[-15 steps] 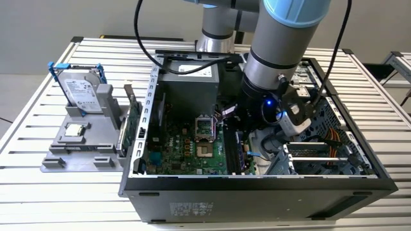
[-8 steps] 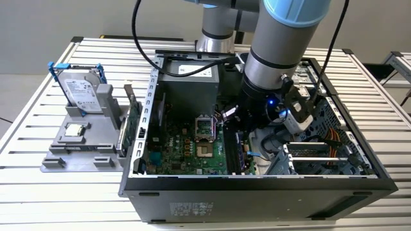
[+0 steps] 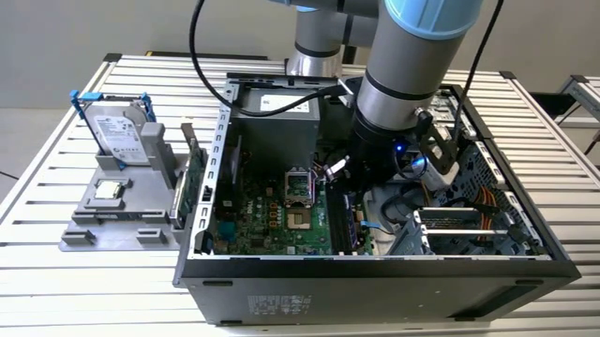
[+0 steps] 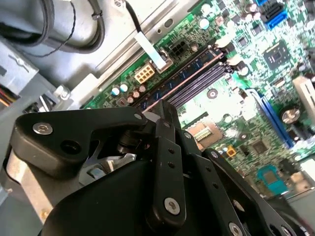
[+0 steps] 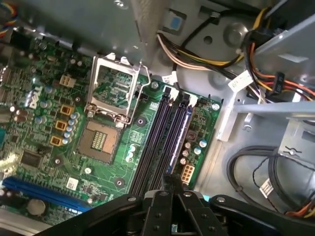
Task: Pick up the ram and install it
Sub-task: 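Insert the ram into the slot, then press down the ram until it locks into place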
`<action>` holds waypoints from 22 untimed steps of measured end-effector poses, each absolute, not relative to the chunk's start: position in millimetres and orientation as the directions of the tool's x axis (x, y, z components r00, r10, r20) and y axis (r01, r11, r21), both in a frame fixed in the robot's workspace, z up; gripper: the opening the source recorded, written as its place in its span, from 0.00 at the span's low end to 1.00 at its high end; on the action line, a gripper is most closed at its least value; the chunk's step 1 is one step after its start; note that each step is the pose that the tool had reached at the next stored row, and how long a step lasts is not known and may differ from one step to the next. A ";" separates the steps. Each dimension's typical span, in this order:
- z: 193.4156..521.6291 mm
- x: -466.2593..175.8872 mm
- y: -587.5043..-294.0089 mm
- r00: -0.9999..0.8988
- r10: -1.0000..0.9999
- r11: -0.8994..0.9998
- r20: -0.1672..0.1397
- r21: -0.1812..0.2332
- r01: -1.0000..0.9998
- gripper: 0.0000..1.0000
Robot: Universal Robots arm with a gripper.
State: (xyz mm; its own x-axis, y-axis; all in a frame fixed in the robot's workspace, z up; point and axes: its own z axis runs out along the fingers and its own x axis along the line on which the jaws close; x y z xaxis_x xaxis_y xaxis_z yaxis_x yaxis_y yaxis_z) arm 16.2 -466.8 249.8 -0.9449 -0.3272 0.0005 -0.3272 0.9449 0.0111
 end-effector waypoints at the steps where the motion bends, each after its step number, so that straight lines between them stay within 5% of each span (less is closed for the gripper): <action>1: 249.9 16.2 -466.8 -0.940 -0.342 0.940 0.001 0.011 -0.342 0.00; 22: 249.9 16.1 -466.1 -0.780 -0.626 0.780 0.001 0.011 -0.626 0.00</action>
State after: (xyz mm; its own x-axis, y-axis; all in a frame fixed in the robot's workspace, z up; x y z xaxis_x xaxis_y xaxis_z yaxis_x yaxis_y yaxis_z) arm 16.1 -466.1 249.9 -0.7801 -0.6257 0.0007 -0.6256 0.7800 0.0111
